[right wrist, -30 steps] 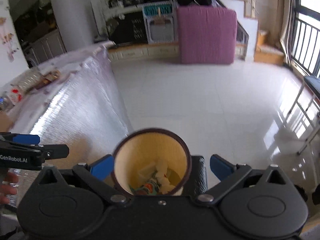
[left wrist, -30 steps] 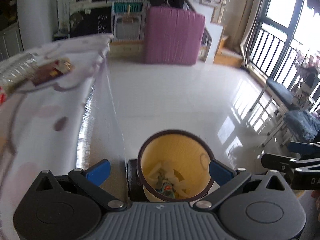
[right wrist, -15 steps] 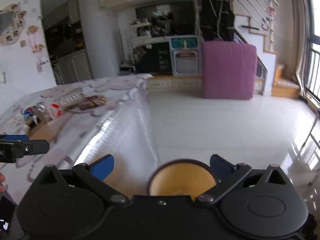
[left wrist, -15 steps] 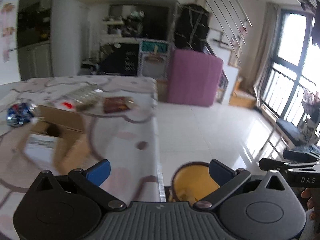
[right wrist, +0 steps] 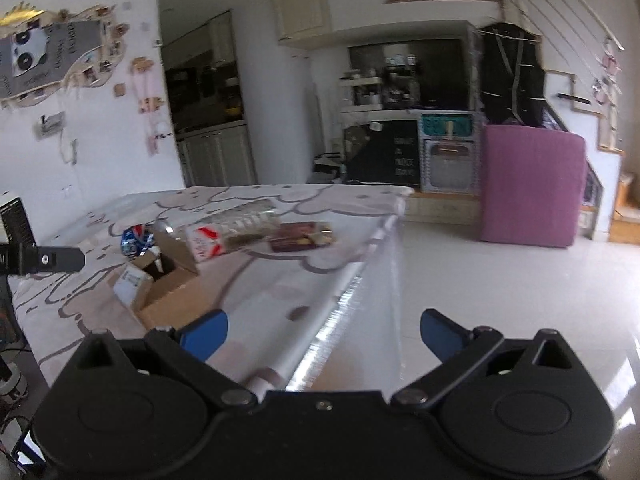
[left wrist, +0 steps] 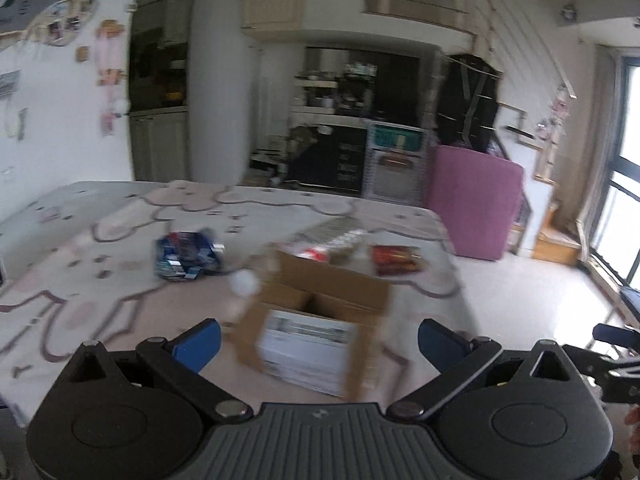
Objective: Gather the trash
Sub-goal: 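Withdraw both open grippers from the wastebasket back toward the table, then grasp the crushed Pepsi can with the left gripper while the right gripper grasps the cardboard box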
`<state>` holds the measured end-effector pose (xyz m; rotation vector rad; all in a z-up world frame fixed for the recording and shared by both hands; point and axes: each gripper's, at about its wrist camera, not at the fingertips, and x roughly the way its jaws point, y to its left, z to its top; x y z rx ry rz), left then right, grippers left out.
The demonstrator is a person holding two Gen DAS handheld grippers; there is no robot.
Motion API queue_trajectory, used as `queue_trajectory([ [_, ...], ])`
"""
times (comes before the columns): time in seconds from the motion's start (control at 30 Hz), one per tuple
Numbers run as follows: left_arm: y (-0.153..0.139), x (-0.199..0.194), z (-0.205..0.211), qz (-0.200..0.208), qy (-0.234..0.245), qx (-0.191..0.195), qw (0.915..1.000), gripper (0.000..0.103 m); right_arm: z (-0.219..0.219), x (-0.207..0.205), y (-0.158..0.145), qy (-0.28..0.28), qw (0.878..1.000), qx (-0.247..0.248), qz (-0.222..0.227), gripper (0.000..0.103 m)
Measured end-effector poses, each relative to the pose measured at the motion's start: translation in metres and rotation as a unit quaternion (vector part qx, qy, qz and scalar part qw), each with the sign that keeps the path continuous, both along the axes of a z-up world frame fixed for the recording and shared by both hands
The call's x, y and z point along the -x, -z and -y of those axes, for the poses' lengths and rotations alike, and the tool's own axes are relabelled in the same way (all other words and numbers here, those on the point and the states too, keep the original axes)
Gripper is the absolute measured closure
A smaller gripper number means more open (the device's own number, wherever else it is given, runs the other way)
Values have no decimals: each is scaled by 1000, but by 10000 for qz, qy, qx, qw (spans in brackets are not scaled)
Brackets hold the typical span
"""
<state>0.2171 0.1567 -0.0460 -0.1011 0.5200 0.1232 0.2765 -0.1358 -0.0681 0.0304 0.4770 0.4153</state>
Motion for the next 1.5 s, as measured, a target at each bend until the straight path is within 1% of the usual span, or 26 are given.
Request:
queue_trajectory([
  [0.1,5,-6,-31,-29,-356,-38,9994,0,-24,-9,5,-300,9995,-43,75,0],
  [0.23,13,-23,-69,-149,-647,-35,9978,0,-51,-25,12,-762,9970,-66,116,0],
  [0.4,26,-47,-112,-307,-781,126,9964,0,-87,-53,19,-1584,9872,77,164,0],
  [0.5,31,-64,-134,-235,-835,198,9960,0,-107,-71,22,-1805,9834,115,167,0],
  [0.6,39,-80,-154,-150,-848,374,9956,0,-122,-89,26,-1981,9801,-105,103,0],
  [0.7,47,-94,-170,-25,-776,699,9945,0,-134,-105,33,-2155,9757,-388,7,0],
  [0.83,61,-117,-186,-32,-895,937,9916,0,-150,-122,45,-2351,9690,-718,-224,0],
  [0.93,72,-132,-197,-6,-1063,1047,9888,1,-157,-118,51,-2647,9599,-829,-413,0],
  [1.03,81,-145,-206,130,-1297,1100,9853,1,-158,-104,55,-2947,9511,-775,-509,0],
  [1.17,92,-160,-212,223,-1459,1261,9810,2,-159,-83,53,-3106,9469,-728,-407,0],
  [1.27,94,-170,-208,304,-1431,1297,9807,0,-160,-73,52,-3100,9465,-803,-393,0],
  [1.33,92,-179,-203,219,-1327,1267,9828,0,-161,-69,52,-3120,9456,-821,-407,0],
  [1.43,89,-199,-193,-84,-1272,976,9870,0,-164,-66,52,-3153,9451,-768,-376,0],
  [1.5,87,-211,-188,-261,-1270,824,9881,0,-164,-67,52,-3157,9447,-794,-389,0],
])
